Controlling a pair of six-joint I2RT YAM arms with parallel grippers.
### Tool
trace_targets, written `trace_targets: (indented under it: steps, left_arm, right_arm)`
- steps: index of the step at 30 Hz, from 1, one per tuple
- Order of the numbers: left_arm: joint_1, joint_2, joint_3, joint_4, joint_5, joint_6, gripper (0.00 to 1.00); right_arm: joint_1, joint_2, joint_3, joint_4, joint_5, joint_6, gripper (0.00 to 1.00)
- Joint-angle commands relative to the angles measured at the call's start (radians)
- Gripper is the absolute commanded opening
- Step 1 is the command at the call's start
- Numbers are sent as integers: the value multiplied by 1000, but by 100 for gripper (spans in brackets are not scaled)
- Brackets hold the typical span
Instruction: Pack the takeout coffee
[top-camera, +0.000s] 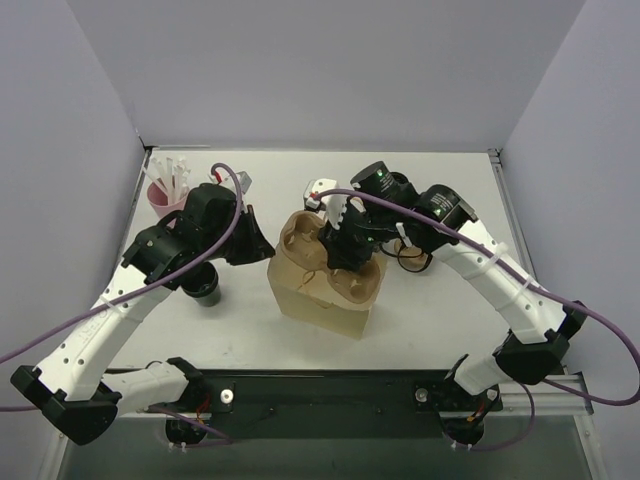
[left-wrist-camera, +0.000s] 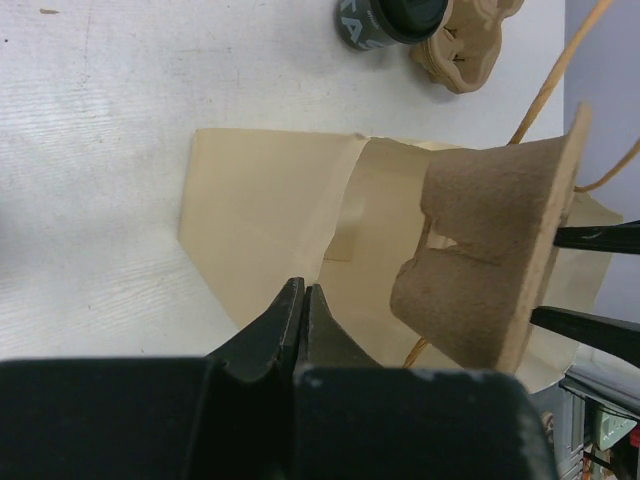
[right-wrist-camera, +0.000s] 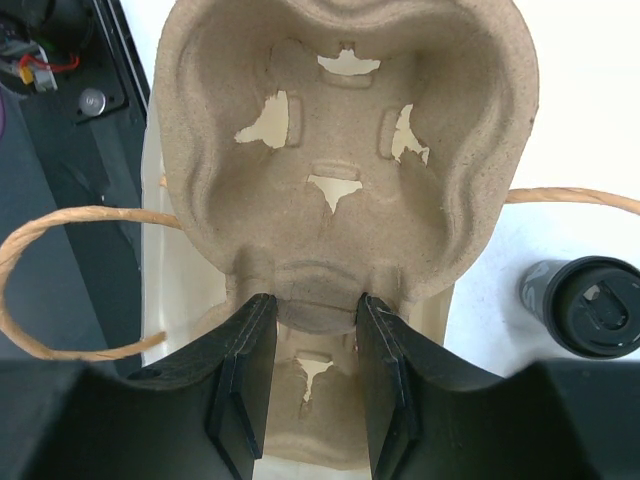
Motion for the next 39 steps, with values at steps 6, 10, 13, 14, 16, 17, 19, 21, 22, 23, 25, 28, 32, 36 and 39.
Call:
trace_targets:
  steps: [6, 10, 13, 14, 16, 17, 19, 21, 22, 23, 25, 28, 32, 36, 39]
  left_arm:
    - [8, -9, -25, 76, 40, -4, 0]
    - [8, -5, -19, 78, 46, 0, 0]
    - [10, -6, -17, 82, 49, -2, 0]
    - [10, -6, -17, 82, 54, -2, 0]
    - [10, -3, -17, 84, 60, -2, 0]
    - [10, -3, -17, 84, 63, -2, 0]
    - [10, 2, -16, 85, 68, 0, 0]
    - [10, 0, -16, 88, 79, -2, 0]
    - [10, 2, -16, 94, 85, -2, 0]
    - [10, -1, -17, 99, 92, -4, 0]
    - [11, -9, -22, 110, 106, -5, 0]
    - [10, -23, -37, 124, 122, -8, 0]
    - [10, -31, -60, 136, 137, -11, 0]
    - [10, -31, -62, 137, 146, -14, 0]
    - [10, -40, -57, 125, 131, -16, 0]
  right_arm:
    - [13, 40, -39, -51, 28, -30, 23]
    - [17, 43, -56, -52, 36, -23, 23]
    - [24, 51, -58, -54, 74, -21, 22]
    - [27, 54, -59, -56, 83, -21, 22]
    - [27, 57, -59, -57, 94, -24, 22]
    - [27, 57, -62, -63, 96, -24, 22]
    - [27, 57, -64, -74, 102, -24, 22]
    - [30, 48, -70, -92, 105, -24, 22]
    - [33, 46, -85, -98, 111, -27, 22]
    - [35, 40, -94, -109, 113, -27, 22]
    - [41, 37, -116, -111, 116, -27, 22]
    - [56, 44, -143, -109, 136, -26, 22]
    - [61, 63, -151, -105, 145, -20, 22]
    - [61, 71, -172, -94, 153, -20, 22]
    - [61, 74, -180, -80, 160, -6, 24]
